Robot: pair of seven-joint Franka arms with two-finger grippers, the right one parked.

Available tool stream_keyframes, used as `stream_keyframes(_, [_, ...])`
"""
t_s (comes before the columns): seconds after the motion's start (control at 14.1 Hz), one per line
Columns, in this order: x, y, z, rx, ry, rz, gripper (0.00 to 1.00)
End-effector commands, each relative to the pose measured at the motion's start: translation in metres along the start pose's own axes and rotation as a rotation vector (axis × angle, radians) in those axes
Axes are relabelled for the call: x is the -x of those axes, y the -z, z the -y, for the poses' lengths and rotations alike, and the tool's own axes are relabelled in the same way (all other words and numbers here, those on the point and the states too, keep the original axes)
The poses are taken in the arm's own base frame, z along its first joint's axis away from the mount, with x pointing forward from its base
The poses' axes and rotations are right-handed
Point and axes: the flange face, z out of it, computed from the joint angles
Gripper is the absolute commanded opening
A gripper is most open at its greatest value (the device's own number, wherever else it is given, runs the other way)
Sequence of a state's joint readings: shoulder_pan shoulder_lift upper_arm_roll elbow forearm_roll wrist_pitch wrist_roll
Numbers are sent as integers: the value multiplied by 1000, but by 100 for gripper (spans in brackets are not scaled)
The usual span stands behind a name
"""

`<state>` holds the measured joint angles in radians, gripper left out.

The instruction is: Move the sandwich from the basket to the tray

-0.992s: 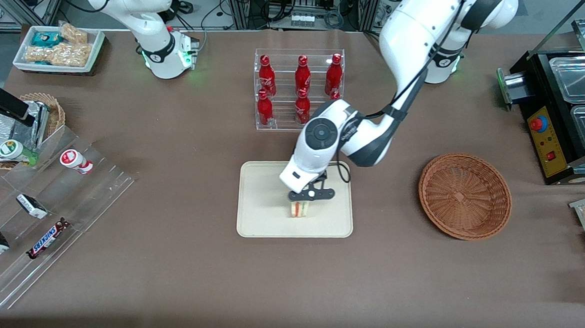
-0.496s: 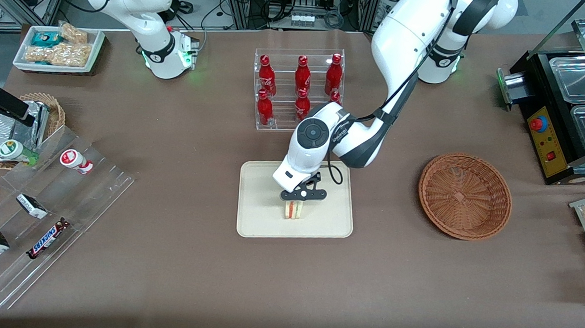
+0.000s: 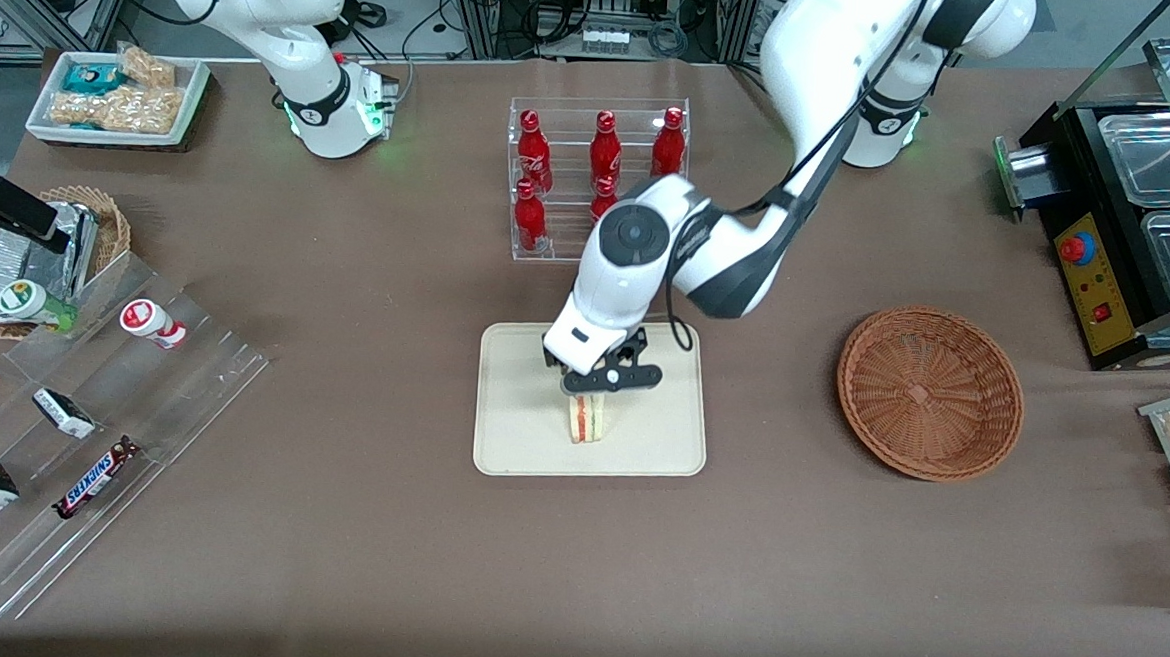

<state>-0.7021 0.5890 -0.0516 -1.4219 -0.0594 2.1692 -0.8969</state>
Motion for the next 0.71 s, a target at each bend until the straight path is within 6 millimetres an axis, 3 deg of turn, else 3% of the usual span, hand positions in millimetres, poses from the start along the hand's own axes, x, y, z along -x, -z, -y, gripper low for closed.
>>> stream_keyframes(0.0, [8, 69, 9, -22, 18, 2, 100])
stream_keyframes(0.07, [6, 85, 20, -45, 21, -2, 100])
stream_keyframes(0.21, [-4, 92, 49, -126, 49, 33, 100])
stream_keyframes(0.5, [-47, 104, 116, -168, 46, 24, 100])
stream_keyframes(0.64, [-67, 120, 158, -171, 45, 19, 100])
